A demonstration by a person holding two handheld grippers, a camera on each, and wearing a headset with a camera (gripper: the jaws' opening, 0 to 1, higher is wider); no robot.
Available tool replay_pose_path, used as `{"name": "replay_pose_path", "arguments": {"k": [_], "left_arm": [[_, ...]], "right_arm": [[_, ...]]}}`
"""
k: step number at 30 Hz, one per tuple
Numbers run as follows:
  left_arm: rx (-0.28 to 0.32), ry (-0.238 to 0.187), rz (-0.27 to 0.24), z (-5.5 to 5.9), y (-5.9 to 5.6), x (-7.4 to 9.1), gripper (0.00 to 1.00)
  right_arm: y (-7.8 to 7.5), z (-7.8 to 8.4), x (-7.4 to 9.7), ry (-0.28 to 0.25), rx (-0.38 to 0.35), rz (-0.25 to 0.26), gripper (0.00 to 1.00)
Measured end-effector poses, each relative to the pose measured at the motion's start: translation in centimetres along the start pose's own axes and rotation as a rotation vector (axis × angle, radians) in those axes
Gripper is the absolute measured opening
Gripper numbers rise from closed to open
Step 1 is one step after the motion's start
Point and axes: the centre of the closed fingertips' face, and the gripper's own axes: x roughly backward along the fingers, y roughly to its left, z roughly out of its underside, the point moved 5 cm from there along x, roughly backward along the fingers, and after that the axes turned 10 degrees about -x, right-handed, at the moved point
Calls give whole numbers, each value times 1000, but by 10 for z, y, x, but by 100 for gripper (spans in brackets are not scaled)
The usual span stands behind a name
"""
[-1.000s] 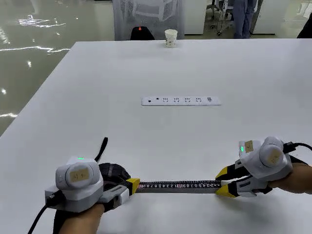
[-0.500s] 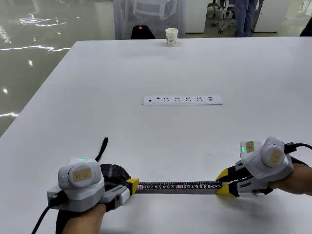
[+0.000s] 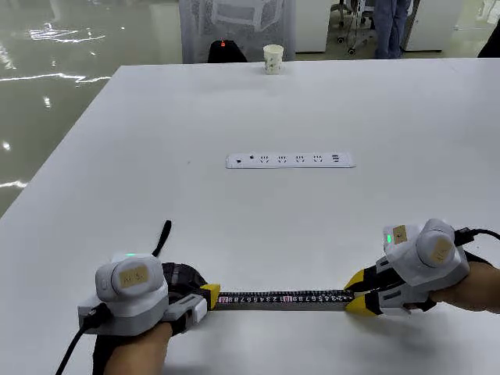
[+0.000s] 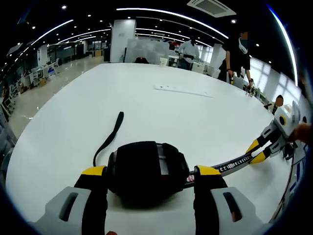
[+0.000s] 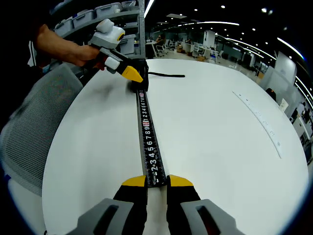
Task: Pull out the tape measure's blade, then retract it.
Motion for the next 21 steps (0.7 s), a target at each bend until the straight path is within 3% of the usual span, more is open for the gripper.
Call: {"name": "replay_pose_path", "arguments": {"k": [21], "left_arm": [[47,15,-38,0,3,-2,64]], "right_arm": [[1,0,1,5,8,6,10]]}}
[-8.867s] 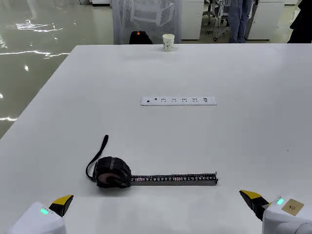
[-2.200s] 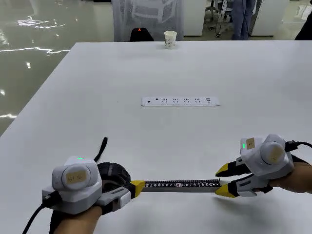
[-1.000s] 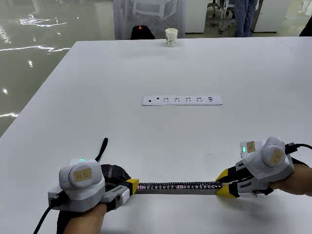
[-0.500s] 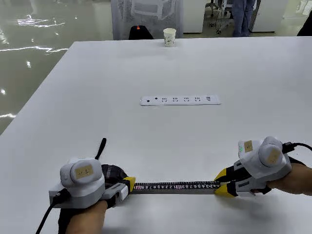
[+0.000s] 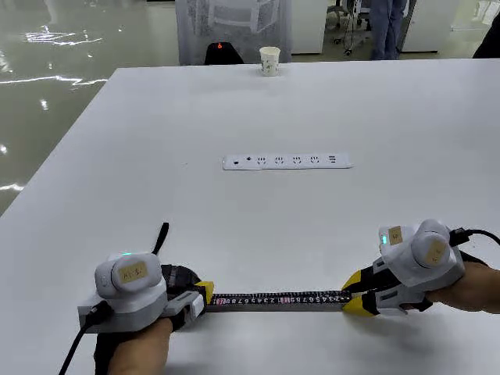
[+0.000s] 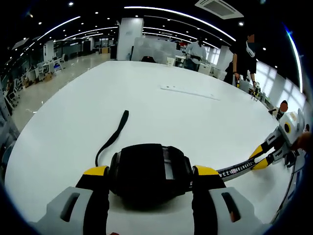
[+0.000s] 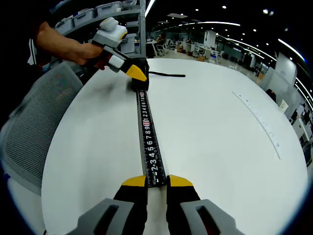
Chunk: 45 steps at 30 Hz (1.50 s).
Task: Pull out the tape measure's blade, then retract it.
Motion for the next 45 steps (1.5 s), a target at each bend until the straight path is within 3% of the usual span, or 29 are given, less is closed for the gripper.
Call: {"name": "replay_pose_path", "arguments": {"k": [27,45], "left_arm": [[-36,50,-10,1,0,0,59],[-33,61,2,1,0,1,58]], "right_arm": [[0,1,2,9,9,2,9],[0,1,2,12,7,1,9]]}}
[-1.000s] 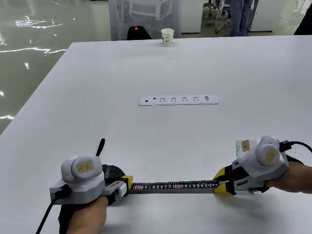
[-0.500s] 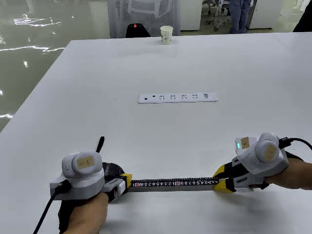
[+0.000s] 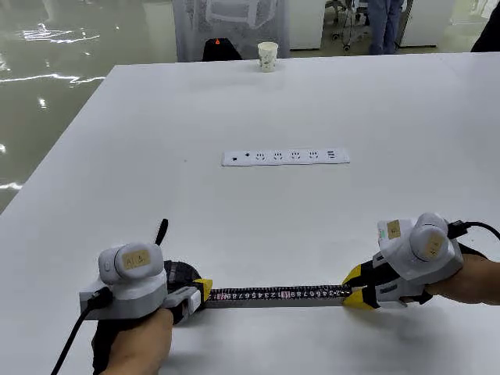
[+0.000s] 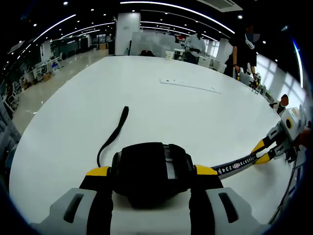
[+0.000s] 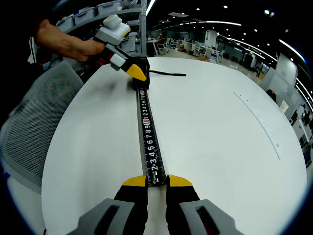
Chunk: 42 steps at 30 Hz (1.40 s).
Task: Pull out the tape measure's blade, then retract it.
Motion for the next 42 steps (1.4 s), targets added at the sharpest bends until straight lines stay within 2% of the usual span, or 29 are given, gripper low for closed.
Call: {"name": "replay_pose_path", "arguments": {"k": [42], "left_arm": [[14,3,20,0,2,0,58]], "right_arm": [[0,-1,-1,16,11,-3,9]]}}
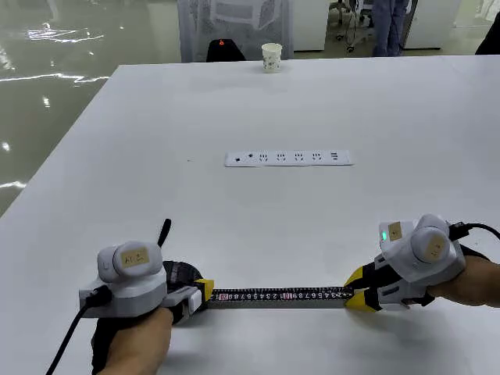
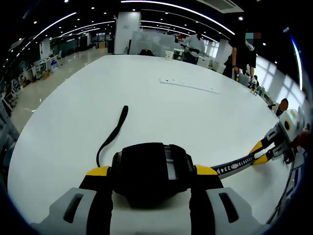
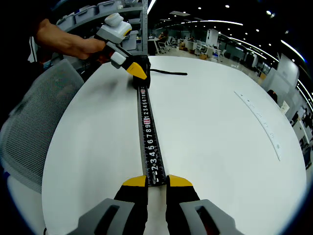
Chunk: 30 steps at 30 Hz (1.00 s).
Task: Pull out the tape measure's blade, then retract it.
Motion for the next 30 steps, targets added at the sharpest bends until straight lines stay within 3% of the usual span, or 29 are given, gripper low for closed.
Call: {"name": "replay_pose_path", "arguments": {"k": [30], "left_arm": [[5,5,3,0,0,-1,58]], "right_arm": [[-1,-4,-2,-4,3,3,9]]}}
